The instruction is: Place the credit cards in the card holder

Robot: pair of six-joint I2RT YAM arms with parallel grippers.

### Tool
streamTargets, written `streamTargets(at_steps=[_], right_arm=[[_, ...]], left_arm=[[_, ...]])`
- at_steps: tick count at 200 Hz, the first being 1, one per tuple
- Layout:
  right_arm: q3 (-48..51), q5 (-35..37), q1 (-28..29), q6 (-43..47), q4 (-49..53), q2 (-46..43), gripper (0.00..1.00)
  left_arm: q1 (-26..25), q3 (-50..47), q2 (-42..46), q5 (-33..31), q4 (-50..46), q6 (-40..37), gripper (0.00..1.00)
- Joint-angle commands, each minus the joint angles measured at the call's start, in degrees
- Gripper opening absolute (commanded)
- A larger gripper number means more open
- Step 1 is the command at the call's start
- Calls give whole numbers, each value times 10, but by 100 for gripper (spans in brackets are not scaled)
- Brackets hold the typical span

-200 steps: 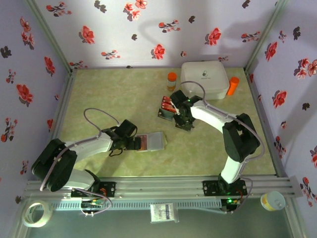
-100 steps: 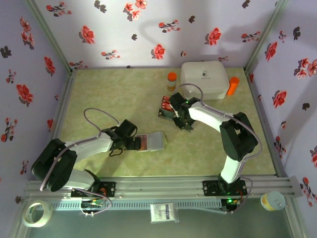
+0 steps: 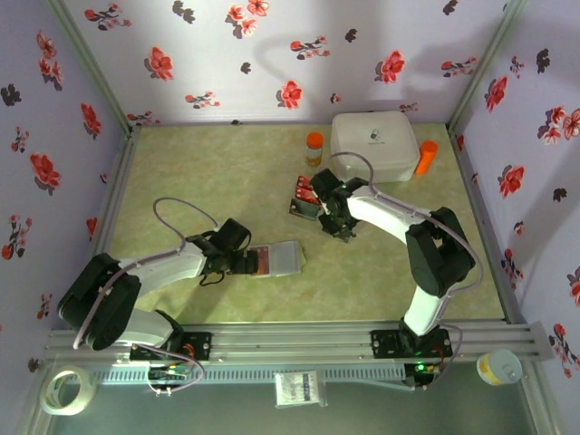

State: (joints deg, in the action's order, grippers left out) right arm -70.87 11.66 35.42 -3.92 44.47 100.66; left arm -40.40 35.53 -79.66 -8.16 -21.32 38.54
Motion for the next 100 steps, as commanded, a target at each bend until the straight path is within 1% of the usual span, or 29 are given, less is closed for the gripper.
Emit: streamTargets(at_steps=[1, 25, 46, 69, 100], right_arm=[[-4, 11, 3, 12, 18, -18, 19], [-7, 6, 3, 21, 18, -23, 10], [-12, -2, 4, 35, 24, -31, 6], [-18, -12, 10, 49, 29, -48, 3], [-33, -16, 23, 60, 44, -72, 2]], left_arm=[[0, -17, -34, 24, 59, -17, 100], [0, -16, -34, 25, 60, -16, 100], [0, -15, -35, 24, 60, -16, 100], [0, -16, -35, 24, 59, -17, 100], [0, -16, -35, 24, 57, -16, 100]])
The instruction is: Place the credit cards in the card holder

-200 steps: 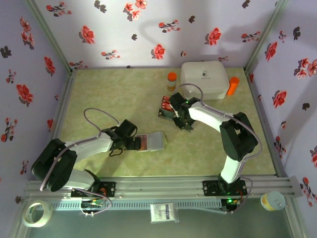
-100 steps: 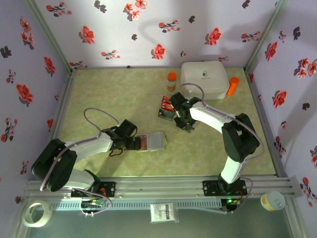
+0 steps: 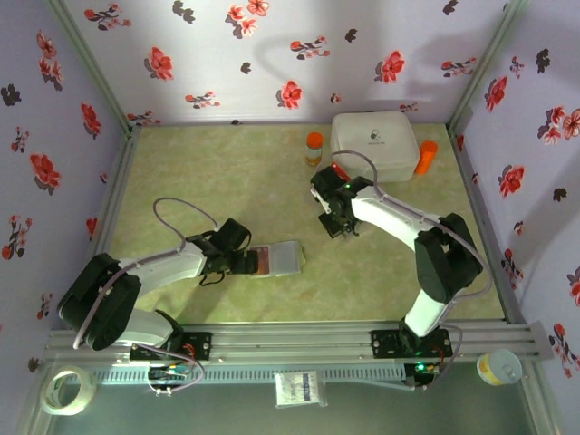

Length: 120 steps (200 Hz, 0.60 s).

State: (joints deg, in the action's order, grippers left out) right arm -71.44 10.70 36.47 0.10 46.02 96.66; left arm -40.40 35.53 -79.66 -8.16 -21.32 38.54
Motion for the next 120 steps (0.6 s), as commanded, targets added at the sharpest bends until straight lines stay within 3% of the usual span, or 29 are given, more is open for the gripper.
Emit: streamTargets(at_steps=[1, 39, 66, 95, 120], right_arm=[[-28, -7, 13, 20, 29, -34, 2], [-41, -46, 22, -19, 21, -82, 0], [-7, -123, 25, -105, -46, -129, 0], [107, -251, 31, -240, -234, -185, 0], [221, -271, 53, -356, -418, -221, 0]], left_arm=[[0, -16, -35, 24, 57, -16, 100], [0, -16, -32, 22, 52, -16, 100], [0, -18, -27, 16, 46, -13, 100], [0, -19, -21, 10, 38, -11, 100], [0, -21, -16, 6, 33, -9, 100]])
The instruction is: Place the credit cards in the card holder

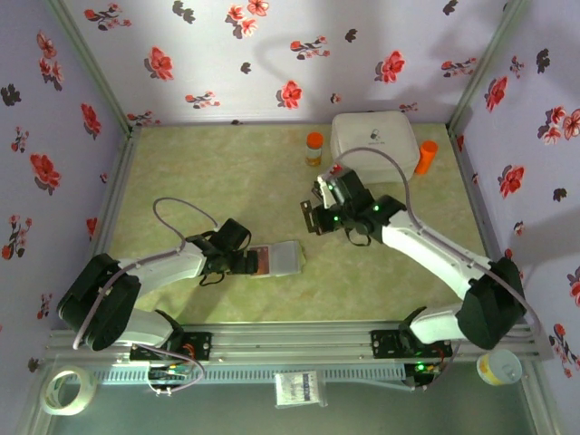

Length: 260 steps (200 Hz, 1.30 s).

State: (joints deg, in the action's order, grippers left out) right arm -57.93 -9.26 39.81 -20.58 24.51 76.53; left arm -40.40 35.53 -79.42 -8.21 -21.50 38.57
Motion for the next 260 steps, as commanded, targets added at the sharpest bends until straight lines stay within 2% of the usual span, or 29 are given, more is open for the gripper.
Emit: streamTargets(at_steps=[1, 40, 96, 148, 260], right_arm=[[90, -70, 21, -153, -209, -21, 0], [218, -35, 49, -251, -394, -39, 0], [298, 0, 98, -313, -551, 14, 0], [314, 19, 117, -331, -602, 62, 0], [330, 6, 122, -367, -681, 143, 0]], left_arm=[[0, -21, -18, 6, 35, -9, 100], [0, -25, -16, 6, 34, -7, 100], [0, -28, -17, 0, 29, -6, 100], [0, -29, -15, -1, 27, -4, 100], [0, -32, -15, -1, 29, -4, 100]])
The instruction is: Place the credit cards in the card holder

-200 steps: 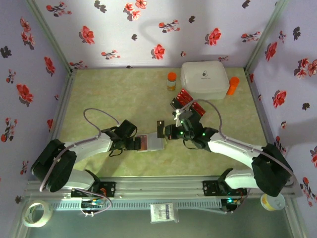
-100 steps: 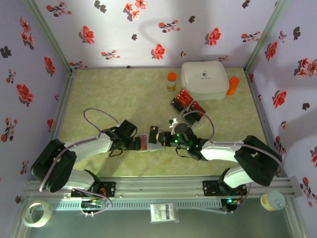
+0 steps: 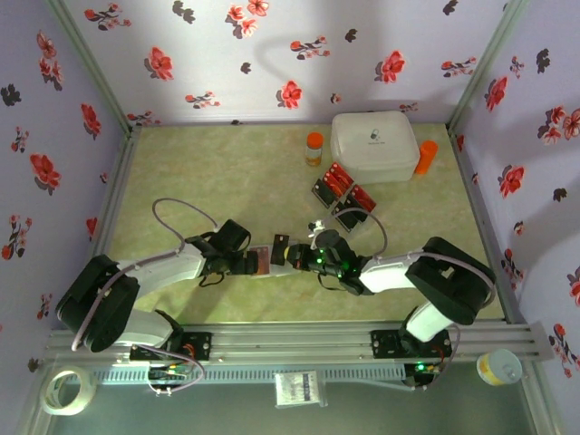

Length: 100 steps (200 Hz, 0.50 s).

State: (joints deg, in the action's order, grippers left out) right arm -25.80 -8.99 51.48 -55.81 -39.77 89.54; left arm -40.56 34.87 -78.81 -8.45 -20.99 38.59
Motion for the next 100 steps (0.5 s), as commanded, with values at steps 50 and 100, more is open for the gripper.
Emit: streamTargets(at_steps=[50, 100], right_arm=[[8, -3, 5, -19, -40, 28, 0], [5, -14, 5, -22, -41, 40, 0]], left_arm=[[1, -25, -21, 2, 24, -4, 100], [1, -25, -20, 1, 24, -4, 100]])
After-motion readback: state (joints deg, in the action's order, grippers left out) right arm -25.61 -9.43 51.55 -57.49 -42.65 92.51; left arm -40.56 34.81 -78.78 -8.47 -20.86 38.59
